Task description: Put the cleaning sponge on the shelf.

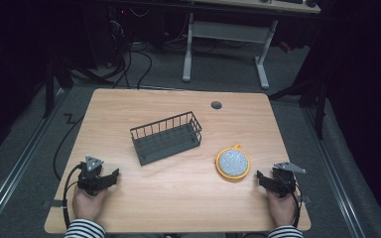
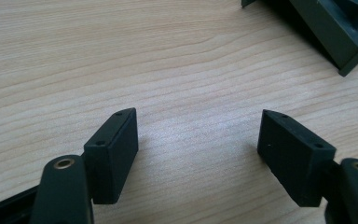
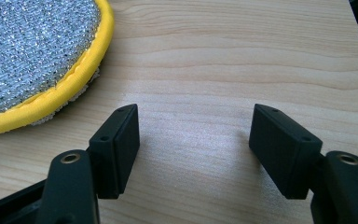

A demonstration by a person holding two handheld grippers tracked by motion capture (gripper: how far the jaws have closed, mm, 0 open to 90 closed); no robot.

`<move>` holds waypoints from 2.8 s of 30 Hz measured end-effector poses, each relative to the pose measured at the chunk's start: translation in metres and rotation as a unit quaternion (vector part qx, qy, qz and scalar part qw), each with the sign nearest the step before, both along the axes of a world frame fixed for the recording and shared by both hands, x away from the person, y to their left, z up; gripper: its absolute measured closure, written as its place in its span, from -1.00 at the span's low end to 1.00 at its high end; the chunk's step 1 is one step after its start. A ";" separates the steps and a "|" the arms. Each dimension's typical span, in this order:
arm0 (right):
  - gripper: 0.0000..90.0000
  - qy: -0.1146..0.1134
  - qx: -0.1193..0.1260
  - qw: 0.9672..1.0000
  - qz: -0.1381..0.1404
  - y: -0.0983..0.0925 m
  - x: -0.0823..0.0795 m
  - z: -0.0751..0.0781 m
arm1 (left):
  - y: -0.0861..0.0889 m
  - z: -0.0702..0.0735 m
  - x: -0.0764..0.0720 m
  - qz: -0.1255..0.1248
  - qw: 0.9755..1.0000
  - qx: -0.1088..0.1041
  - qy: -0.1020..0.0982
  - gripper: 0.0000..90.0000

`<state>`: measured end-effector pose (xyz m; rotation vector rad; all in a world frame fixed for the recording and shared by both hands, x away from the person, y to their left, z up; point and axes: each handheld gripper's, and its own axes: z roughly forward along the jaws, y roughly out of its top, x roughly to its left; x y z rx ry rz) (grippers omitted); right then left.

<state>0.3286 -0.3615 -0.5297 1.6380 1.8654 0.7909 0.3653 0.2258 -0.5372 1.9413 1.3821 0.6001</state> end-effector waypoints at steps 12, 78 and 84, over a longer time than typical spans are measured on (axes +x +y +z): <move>-0.27 -0.001 0.009 1.000 0.002 -0.002 0.000 0.000 | 0.000 0.000 0.000 0.000 1.000 -0.001 0.001 -0.35; -0.29 0.000 -0.002 1.000 0.019 0.001 0.000 0.000 | -0.021 0.104 0.041 -0.080 0.994 -0.074 0.002 -0.19; -0.28 0.001 -0.001 1.000 0.017 0.002 0.000 0.000 | -0.038 0.115 0.053 -0.089 0.995 -0.039 -0.008 -0.14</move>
